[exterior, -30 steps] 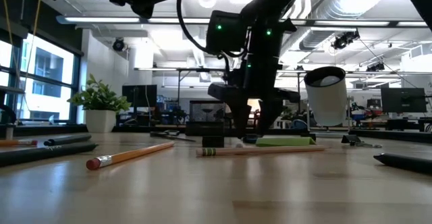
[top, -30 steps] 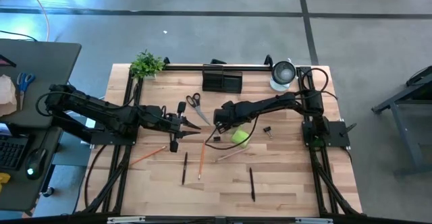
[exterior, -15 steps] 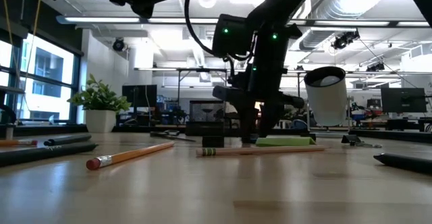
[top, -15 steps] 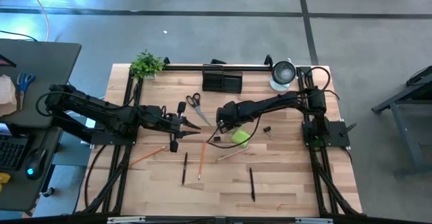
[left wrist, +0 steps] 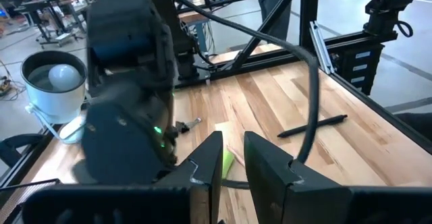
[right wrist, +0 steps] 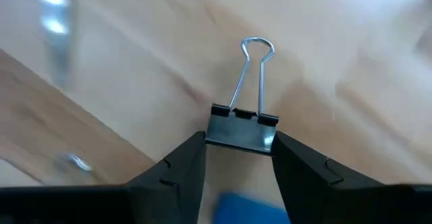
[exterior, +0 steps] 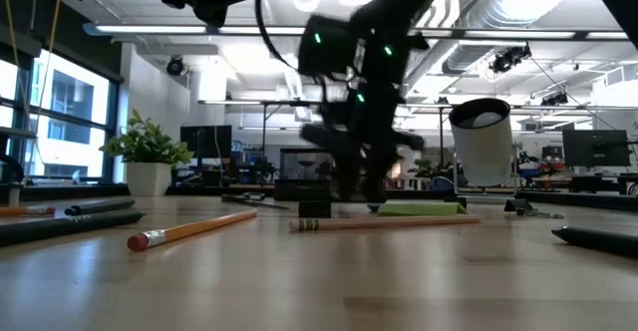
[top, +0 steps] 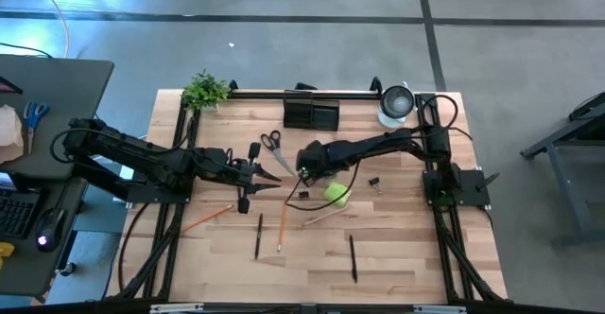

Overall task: Pick and place office supplies into organizer
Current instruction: Put the black binder clip into the black desk organizer, then put the blue eraser into the black desk organizer

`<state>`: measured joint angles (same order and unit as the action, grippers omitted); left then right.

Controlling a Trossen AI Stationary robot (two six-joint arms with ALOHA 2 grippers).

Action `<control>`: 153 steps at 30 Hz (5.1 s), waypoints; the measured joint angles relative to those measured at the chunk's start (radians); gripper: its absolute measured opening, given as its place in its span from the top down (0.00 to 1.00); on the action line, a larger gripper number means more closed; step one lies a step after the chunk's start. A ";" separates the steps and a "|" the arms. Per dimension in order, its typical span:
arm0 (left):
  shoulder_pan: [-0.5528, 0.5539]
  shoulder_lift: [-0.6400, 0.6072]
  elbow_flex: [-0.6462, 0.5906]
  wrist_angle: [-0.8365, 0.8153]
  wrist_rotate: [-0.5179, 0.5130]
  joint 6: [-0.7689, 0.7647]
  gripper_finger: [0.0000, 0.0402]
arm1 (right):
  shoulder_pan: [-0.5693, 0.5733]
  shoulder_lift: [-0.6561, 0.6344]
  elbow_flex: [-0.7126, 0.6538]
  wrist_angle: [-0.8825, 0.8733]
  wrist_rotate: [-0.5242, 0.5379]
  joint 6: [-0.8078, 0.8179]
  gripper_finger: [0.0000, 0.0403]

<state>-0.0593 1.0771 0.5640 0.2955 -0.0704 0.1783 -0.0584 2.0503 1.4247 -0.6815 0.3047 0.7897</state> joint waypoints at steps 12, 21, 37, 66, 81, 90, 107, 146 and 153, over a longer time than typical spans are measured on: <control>0.000 0.000 0.000 0.000 0.047 -0.001 0.87 | -0.181 -0.007 0.252 0.048 0.008 -0.549 0.62; 0.000 0.000 0.000 -0.003 0.047 0.008 0.87 | -0.276 -0.003 0.262 0.077 -0.094 -0.639 0.62; 0.000 0.000 0.000 -0.002 0.045 -0.004 0.87 | -0.285 0.001 0.262 0.085 -0.005 -0.697 0.41; -0.001 0.000 -0.001 -0.046 0.045 -0.134 0.87 | 0.093 -0.007 0.219 -0.391 -0.073 -0.788 0.47; -0.001 0.000 -0.015 -0.049 0.006 -0.157 0.87 | 0.018 -0.130 -0.135 -0.050 -0.234 -0.922 0.48; -0.001 0.000 -0.015 -0.045 0.007 -0.165 0.87 | 0.012 -0.129 -0.193 0.034 -0.196 -1.019 0.49; 0.000 0.000 -0.016 -0.061 0.010 -0.164 0.87 | -0.084 -0.132 -0.240 0.068 -0.359 -1.001 0.62; 0.000 0.001 -0.015 -0.061 0.006 -0.133 0.87 | -0.360 -0.112 0.098 0.425 -0.392 -1.216 0.85; 0.000 0.001 -0.016 -0.061 -0.002 -0.122 0.87 | -0.419 -0.092 0.096 0.439 -0.435 -1.210 0.84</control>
<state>-0.0593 1.0779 0.5484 0.2340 -0.0723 0.0560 -0.4775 1.9578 1.5211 -0.2420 -0.1299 -0.4206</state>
